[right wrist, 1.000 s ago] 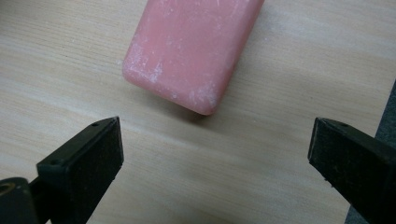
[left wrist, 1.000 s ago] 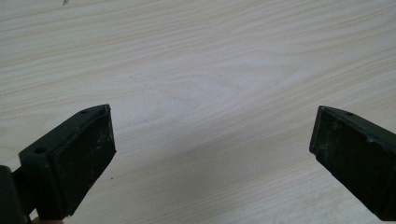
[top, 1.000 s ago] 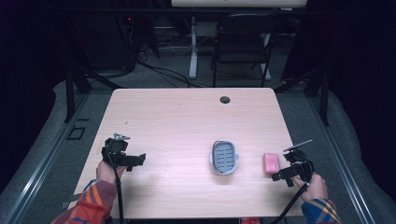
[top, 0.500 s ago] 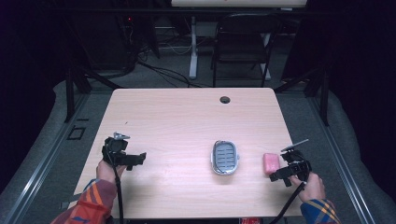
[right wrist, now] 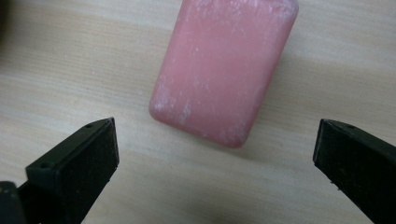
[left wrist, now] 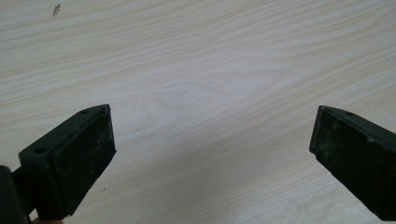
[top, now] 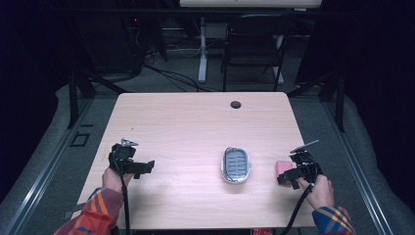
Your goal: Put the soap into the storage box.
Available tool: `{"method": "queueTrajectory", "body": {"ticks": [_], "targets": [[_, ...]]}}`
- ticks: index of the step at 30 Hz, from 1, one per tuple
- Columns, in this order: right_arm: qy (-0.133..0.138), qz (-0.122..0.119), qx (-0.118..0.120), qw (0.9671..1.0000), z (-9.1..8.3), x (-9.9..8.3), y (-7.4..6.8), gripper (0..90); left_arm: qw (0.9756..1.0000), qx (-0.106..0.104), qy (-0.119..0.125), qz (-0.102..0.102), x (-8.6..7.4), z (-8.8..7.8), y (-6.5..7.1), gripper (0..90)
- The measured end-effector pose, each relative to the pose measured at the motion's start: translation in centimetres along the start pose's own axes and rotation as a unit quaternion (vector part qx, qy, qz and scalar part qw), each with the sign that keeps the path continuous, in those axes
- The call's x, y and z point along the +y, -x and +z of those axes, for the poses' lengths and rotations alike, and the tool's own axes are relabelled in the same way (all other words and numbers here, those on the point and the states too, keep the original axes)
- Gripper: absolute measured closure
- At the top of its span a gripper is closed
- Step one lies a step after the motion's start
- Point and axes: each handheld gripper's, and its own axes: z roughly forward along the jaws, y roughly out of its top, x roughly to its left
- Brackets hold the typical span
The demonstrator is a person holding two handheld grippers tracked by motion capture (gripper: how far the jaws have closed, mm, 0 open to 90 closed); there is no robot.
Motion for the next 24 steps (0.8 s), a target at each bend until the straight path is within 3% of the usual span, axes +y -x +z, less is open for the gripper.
{"method": "queueTrajectory", "body": {"ticks": [2, 4, 8, 9, 15, 18, 19, 20, 24], "targets": [[-0.002, 0.000, 0.008, 1.0000, 0.0, 0.2, 0.0, 0.0, 1.0000, -0.002, -0.001, 0.000, 0.0, 0.1, 0.0, 0.1], [0.006, 0.015, 0.013, 0.9998, -0.1, 0.7, 0.1, 0.0, 1.0000, -0.002, -0.002, 0.005, 0.1, 0.2, 0.1, 0.1], [0.014, 0.032, 0.001, 0.9994, 0.1, 1.7, 0.2, 0.0, 0.9999, -0.007, -0.007, 0.008, 0.1, 0.4, 0.2, 0.1], [0.015, 0.039, 0.011, 0.9991, 0.2, 1.9, 0.3, 0.0, 0.9999, -0.007, -0.007, 0.008, 0.1, 0.4, 0.2, 0.1], [-0.006, 0.033, -0.006, 0.9994, 0.9, 2.9, 0.1, 0.0, 0.9999, -0.010, -0.008, 0.011, 0.1, 0.4, 0.1, 0.0], [-0.007, 0.040, -0.009, 0.9991, 1.3, 3.2, 0.0, 1.0, 0.9999, -0.009, -0.006, 0.010, 0.1, 0.4, 0.1, 0.0], [0.005, 0.048, -0.015, 0.9987, 1.6, 3.2, -0.1, 1.6, 0.9999, -0.007, -0.004, 0.009, 0.1, 0.4, 0.2, 0.0], [-0.012, 0.035, -0.020, 0.9991, 1.4, 3.4, 0.1, 2.1, 0.9999, -0.009, -0.006, 0.008, 0.1, 0.4, 0.2, 0.0], [-0.014, 0.034, -0.031, 0.9988, 1.5, 3.7, 0.0, 4.7, 0.9999, -0.010, -0.006, 0.008, 0.2, 0.4, 0.2, 0.0]]}}
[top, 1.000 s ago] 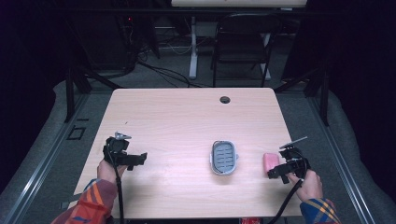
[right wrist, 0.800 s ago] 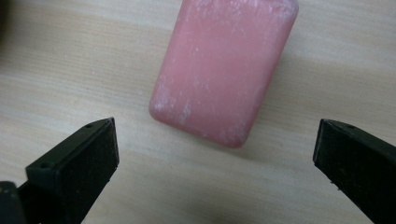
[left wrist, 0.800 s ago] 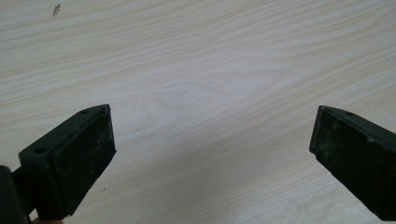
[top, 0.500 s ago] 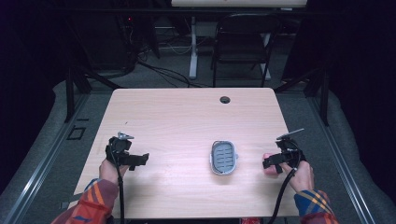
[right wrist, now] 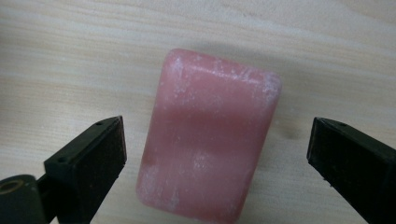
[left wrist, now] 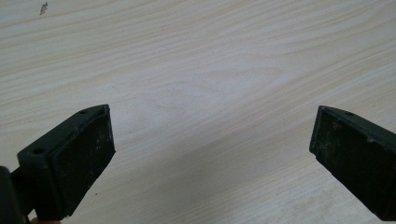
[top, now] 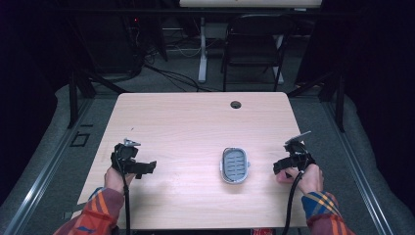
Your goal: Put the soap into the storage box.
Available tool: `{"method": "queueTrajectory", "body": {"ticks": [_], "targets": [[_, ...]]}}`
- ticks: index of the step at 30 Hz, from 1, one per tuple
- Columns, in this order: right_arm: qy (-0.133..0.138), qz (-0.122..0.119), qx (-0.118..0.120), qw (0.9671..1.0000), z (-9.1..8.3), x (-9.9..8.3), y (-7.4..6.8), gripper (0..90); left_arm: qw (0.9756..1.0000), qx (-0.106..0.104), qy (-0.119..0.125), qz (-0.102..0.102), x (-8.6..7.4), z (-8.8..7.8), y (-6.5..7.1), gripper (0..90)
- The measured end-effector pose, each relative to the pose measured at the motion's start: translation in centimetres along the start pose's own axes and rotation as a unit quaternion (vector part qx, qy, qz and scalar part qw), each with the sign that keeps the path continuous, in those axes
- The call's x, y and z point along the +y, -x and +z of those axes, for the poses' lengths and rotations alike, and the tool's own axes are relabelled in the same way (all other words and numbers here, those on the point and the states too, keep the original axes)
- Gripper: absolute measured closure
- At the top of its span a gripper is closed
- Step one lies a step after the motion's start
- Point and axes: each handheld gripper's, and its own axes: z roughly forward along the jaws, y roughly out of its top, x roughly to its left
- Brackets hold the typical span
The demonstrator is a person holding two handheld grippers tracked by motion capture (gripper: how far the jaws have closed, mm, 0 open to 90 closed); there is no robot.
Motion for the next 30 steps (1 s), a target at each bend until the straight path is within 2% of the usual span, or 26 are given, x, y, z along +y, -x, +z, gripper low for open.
{"method": "queueTrajectory", "body": {"ticks": [2, 3, 6, 7, 9, 11, 17, 18, 24, 26, 30], "targets": [[0.010, 0.014, 0.005, 0.9998, 0.19, 0.02, -0.28, 5.7, 1.0000, 0.000, -0.001, -0.003, -0.02, 0.03, 0.00, 0.0], [0.005, 0.005, 0.000, 1.0000, 0.13, 0.09, -0.34, 7.4, 1.0000, -0.001, -0.002, -0.001, -0.03, 0.06, -0.03, 0.0], [0.004, 0.004, -0.007, 1.0000, 0.19, 0.22, -0.64, 11.1, 1.0000, -0.001, -0.002, -0.001, -0.03, 0.05, -0.02, 0.0], [-0.005, 0.000, -0.012, 0.9999, 0.18, 0.35, -0.70, 13.9, 1.0000, -0.001, -0.002, -0.002, -0.04, 0.05, 0.00, 0.0], [0.002, 0.004, -0.010, 0.9999, 0.33, 0.36, -0.76, 15.3, 1.0000, -0.001, -0.002, 0.000, -0.03, 0.07, -0.03, 0.0], [-0.001, 0.005, -0.010, 0.9999, 0.53, 0.45, -0.74, 19.3, 1.0000, -0.004, -0.003, -0.001, -0.04, 0.12, 0.00, 0.0], [-0.014, 0.003, -0.007, 0.9999, 0.64, 0.64, -0.66, 23.5, 1.0000, -0.006, -0.002, 0.004, -0.03, 0.18, 0.13, 0.0], [-0.007, 0.011, -0.006, 0.9999, 0.80, 0.59, -0.71, 24.1, 1.0000, -0.006, -0.002, 0.004, -0.03, 0.18, 0.13, 0.1], [-0.011, 0.012, -0.005, 0.9998, 0.86, 0.64, -0.71, 29.1, 0.9999, -0.010, -0.004, 0.000, -0.06, 0.17, 0.09, 0.1], [-0.025, 0.004, -0.007, 0.9997, 0.72, 0.70, -0.54, 31.3, 0.9999, -0.009, -0.005, 0.003, -0.04, 0.16, 0.10, 0.1], [-0.018, 0.007, -0.008, 0.9998, 0.80, 0.62, -0.66, 32.6, 1.0000, -0.007, -0.005, 0.003, -0.04, 0.17, 0.12, 0.1]]}}
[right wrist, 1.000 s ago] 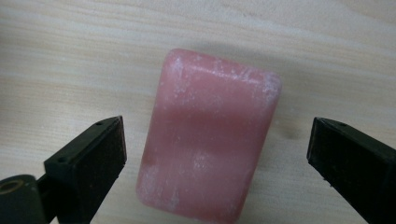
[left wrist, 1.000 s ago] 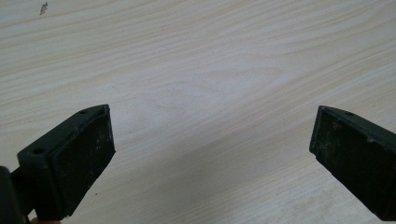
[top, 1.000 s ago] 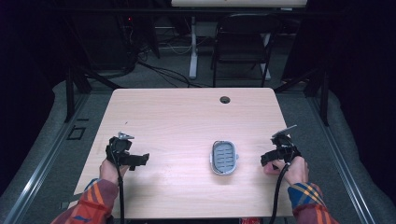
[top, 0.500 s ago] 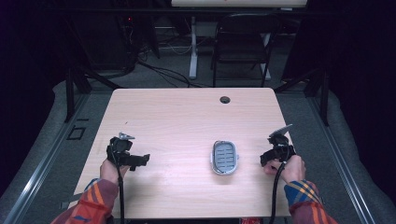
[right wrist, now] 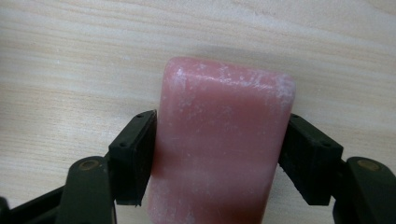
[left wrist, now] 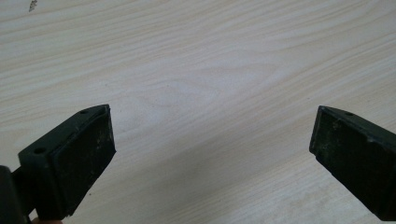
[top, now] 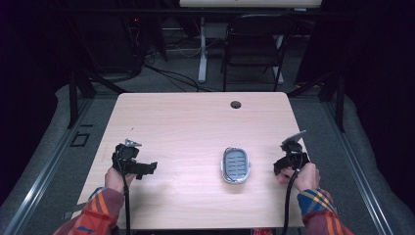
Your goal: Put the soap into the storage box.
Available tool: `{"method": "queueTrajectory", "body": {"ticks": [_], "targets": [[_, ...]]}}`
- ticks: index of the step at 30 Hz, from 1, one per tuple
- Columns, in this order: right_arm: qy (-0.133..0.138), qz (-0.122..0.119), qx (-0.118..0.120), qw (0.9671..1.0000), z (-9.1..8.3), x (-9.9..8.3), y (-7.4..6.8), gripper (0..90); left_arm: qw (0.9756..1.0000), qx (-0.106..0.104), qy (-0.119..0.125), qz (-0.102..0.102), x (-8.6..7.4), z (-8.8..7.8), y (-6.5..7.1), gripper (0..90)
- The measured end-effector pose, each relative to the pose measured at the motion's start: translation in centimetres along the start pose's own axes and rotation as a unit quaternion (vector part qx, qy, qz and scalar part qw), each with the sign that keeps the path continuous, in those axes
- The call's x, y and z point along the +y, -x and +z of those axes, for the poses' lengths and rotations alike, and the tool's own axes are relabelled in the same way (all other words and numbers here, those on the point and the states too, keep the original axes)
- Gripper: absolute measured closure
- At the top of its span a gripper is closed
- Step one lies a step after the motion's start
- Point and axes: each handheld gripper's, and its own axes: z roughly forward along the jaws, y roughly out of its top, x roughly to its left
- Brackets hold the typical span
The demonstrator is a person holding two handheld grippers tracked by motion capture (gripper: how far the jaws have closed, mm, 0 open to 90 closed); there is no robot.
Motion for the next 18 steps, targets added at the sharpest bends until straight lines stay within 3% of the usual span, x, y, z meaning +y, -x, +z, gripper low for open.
{"method": "queueTrajectory", "body": {"ticks": [3, 11, 14, 16, 17, 18], "targets": [[0.010, 0.006, 0.009, 0.9999, 0.12, -0.05, 0.02, 33.2, 1.0000, 0.000, 0.001, 0.001, 0.01, 0.02, -0.01, 0.2], [0.003, -0.006, 0.008, 0.9999, -0.11, 0.05, 0.04, 36.6, 1.0000, -0.002, -0.001, 0.001, 0.02, 0.00, 0.02, 0.2], [0.001, -0.009, 0.020, 0.9998, -0.20, 0.16, 0.23, 36.7, 1.0000, -0.002, -0.002, 0.001, 0.02, 0.00, 0.01, 0.2], [-0.004, -0.017, 0.018, 0.9997, -0.25, 0.23, 0.31, 36.8, 1.0000, -0.002, -0.001, 0.002, 0.02, -0.01, 0.02, 0.2], [-0.010, -0.019, 0.006, 0.9998, -0.47, 0.29, 0.28, 36.8, 1.0000, -0.002, -0.001, 0.002, 0.02, -0.01, 0.02, 0.2], [0.002, -0.015, 0.042, 0.9990, -0.09, 0.24, 0.27, 36.8, 1.0000, -0.002, -0.001, 0.003, 0.02, -0.01, 0.01, 0.2]]}}
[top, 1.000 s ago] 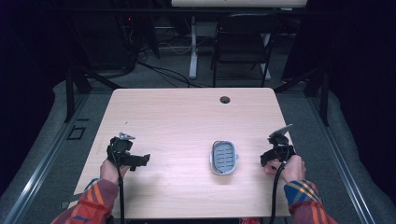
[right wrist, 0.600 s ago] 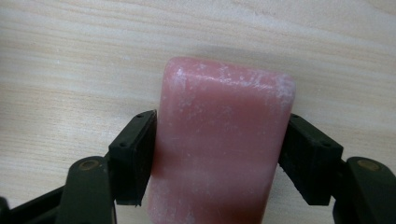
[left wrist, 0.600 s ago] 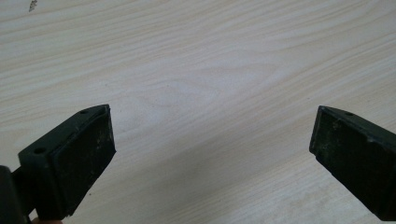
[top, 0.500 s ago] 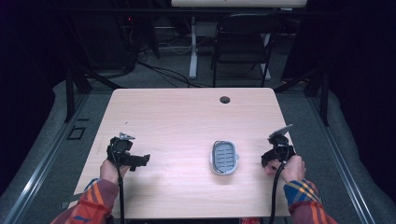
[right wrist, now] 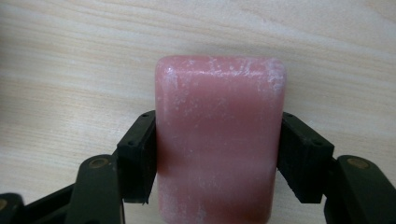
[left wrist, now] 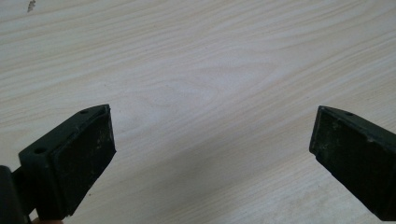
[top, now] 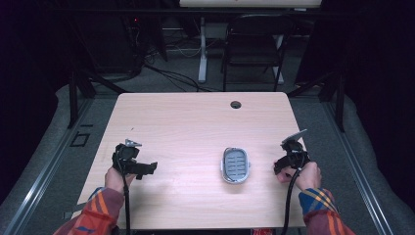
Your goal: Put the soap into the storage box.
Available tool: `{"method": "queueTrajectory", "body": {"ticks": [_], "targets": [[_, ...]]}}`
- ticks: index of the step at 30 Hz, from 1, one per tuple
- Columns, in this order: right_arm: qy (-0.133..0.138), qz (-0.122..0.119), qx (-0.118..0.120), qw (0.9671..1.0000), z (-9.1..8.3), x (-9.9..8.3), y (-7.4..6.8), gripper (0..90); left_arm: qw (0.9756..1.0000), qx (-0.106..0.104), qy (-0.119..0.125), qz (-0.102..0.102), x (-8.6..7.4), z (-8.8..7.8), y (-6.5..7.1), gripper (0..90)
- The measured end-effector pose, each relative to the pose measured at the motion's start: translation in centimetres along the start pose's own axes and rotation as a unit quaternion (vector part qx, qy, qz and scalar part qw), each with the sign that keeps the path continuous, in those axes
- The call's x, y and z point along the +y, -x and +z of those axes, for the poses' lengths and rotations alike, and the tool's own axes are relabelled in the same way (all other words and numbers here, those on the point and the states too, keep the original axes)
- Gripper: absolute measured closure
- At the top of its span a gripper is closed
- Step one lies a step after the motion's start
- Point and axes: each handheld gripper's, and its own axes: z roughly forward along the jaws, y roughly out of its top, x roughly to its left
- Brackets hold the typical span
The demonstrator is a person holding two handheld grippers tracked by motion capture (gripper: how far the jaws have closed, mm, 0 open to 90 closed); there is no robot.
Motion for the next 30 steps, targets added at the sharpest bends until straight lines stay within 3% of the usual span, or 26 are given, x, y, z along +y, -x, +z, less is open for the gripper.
{"method": "queueTrajectory", "body": {"ticks": [1, 12, 15, 20, 28, 30], "targets": [[0.000, -0.003, -0.018, 0.9998, -0.2, 0.0, -0.1, 36.8, 1.0000, 0.000, 0.000, 0.000, 0.0, 0.0, 0.0, 0.2], [-0.005, -0.025, -0.019, 0.9995, -1.3, 0.0, -0.6, 36.8, 1.0000, 0.004, 0.001, -0.001, 0.0, 0.0, 0.0, 0.2], [0.006, -0.018, -0.009, 0.9998, -1.4, 0.0, -0.7, 36.8, 1.0000, 0.002, 0.000, 0.000, 0.0, 0.0, 0.0, 0.2], [0.000, -0.030, -0.003, 0.9995, -2.2, 0.0, -1.0, 36.8, 1.0000, 0.001, 0.000, 0.001, 0.1, 0.0, 0.1, 0.2], [-0.003, -0.053, -0.014, 0.9985, -2.5, 0.1, -1.9, 36.8, 1.0000, 0.001, -0.001, 0.001, 0.1, 0.0, 0.1, 0.2], [0.000, -0.049, -0.012, 0.9987, -2.5, 0.0, -2.2, 36.8, 1.0000, 0.001, -0.001, 0.001, 0.1, 0.1, 0.1, 0.2]]}}
